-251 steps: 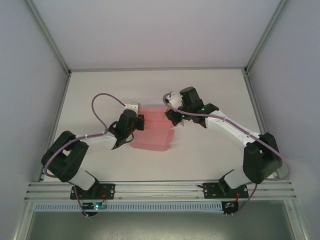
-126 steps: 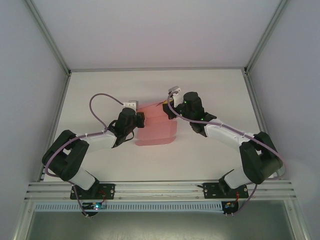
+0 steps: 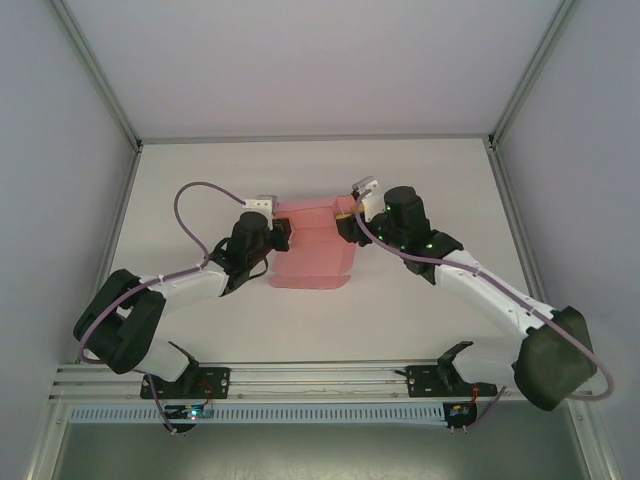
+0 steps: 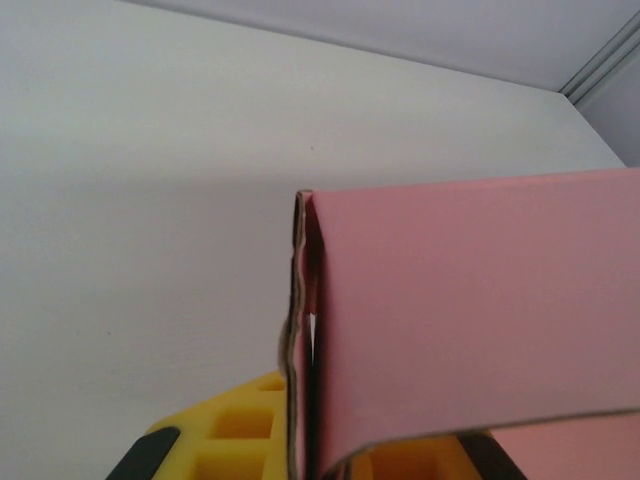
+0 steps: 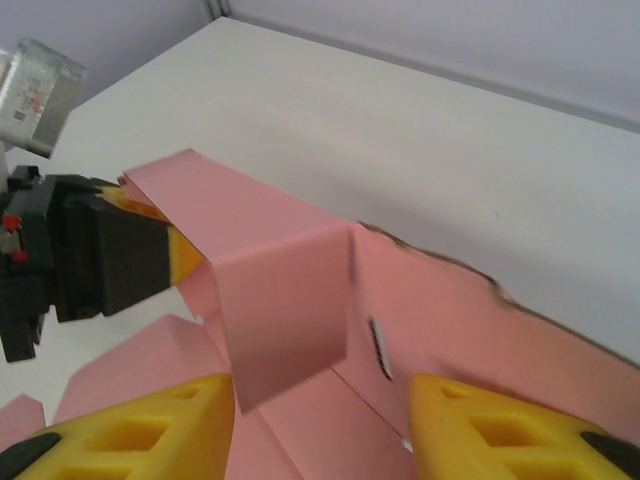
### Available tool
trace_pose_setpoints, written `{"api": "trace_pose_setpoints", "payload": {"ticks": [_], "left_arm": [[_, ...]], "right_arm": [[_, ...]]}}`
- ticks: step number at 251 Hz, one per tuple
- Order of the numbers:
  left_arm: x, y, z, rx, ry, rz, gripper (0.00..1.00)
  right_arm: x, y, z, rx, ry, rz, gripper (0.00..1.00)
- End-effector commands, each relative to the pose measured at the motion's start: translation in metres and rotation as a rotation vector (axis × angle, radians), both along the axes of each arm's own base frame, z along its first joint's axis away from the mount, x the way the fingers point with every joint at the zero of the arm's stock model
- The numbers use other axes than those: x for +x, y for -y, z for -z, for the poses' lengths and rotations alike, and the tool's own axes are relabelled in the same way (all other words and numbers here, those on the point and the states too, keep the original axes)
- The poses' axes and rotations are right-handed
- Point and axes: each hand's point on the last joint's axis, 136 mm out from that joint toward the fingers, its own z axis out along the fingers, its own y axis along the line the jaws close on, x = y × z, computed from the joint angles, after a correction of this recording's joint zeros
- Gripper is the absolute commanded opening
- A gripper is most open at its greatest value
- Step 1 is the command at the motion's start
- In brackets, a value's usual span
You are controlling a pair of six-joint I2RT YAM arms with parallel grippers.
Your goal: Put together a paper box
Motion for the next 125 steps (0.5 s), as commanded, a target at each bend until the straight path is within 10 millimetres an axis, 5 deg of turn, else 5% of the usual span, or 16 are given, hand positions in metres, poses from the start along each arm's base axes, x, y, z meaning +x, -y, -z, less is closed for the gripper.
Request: {"api": "trace_pose_setpoints", "payload": {"ticks": [1,55,98,125], "left_arm": [[0.001,0.002,-0.015,0.021,0.038,0.011,0.00],[0.001,-0.002,-0.017,0.030,0.047,-0.005,0.00],[0.002,-0.001,-0.019,0.035,0.044,-0.003,0.00],[0.003,-0.001,-0.023,0.037,0.063,0.000,0.00]], "right_arm": [[-0.005,0.024,0.028,-0.086,-0.082,0.051,0.52],[-0.006,0.026,0.042,-0.099,-0.177,0.064,0.52],[-0.007,0.039,0.058,-0.175,-0.210,0.106,0.32],[-0.008,0.042,0.067,-0.168,-0.259,0.112,0.31]]}}
